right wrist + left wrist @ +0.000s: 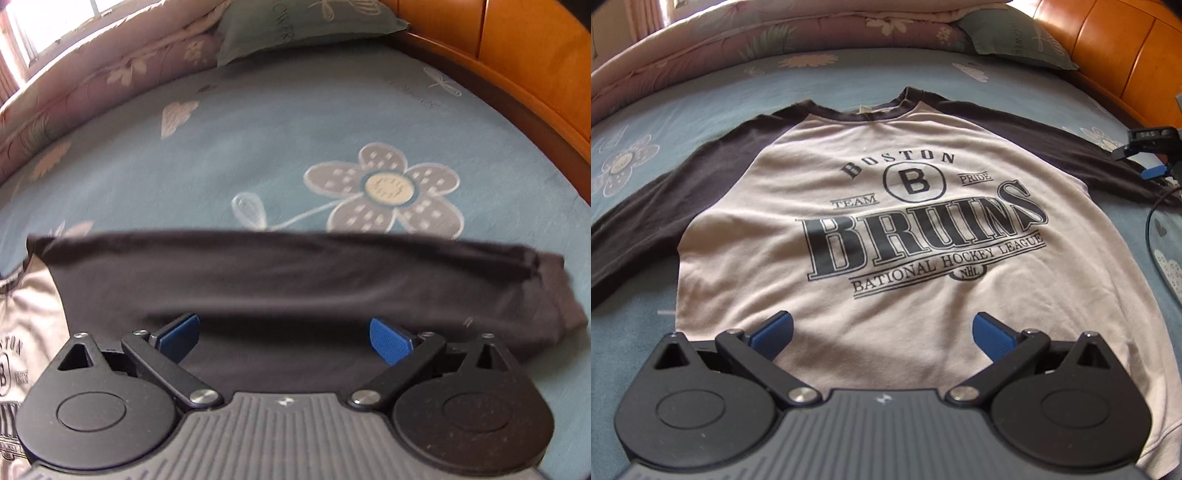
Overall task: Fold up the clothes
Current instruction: 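Open the right tool and release the straightened black sleeve, then raise the open right tool back over the shirt body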
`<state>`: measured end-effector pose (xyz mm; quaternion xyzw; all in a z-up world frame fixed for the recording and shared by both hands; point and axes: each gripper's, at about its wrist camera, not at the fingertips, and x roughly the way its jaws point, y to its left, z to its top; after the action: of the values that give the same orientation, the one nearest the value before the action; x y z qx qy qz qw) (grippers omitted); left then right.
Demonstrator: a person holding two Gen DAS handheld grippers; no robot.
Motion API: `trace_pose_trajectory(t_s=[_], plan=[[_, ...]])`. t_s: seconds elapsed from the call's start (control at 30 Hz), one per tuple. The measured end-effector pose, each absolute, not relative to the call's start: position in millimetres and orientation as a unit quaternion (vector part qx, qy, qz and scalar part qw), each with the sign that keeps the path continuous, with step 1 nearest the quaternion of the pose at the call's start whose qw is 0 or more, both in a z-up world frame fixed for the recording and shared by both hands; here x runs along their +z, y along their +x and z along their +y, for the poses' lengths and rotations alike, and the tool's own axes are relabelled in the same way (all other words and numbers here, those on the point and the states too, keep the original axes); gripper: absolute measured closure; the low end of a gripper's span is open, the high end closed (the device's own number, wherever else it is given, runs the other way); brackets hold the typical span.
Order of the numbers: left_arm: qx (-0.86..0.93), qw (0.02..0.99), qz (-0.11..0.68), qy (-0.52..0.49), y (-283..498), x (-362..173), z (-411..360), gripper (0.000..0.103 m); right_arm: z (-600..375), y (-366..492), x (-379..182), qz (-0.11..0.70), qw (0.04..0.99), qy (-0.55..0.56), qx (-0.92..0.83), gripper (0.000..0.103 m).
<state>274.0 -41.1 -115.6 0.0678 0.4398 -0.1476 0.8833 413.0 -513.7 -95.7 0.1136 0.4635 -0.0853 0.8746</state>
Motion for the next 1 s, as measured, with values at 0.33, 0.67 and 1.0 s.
trace_pose_trajectory(t_s=[0.33, 0.67, 1.0], plan=[[-0.133, 0.879, 0.453, 0.064, 248, -143, -28, 0.001, -476, 380, -129, 0.442, 0.893, 0.04, -0.074, 0.0], [-0.149, 0.898, 0.401, 0.105, 264, -99, -21, 0.001, -425, 361, -85, 0.444, 0.891, 0.073, 0.057, 0.0], [-0.17, 0.879, 0.436, 0.086, 264, -141, 8, 0.001, -308, 339, -124, 0.469, 0.867, 0.024, 0.167, 0.0]])
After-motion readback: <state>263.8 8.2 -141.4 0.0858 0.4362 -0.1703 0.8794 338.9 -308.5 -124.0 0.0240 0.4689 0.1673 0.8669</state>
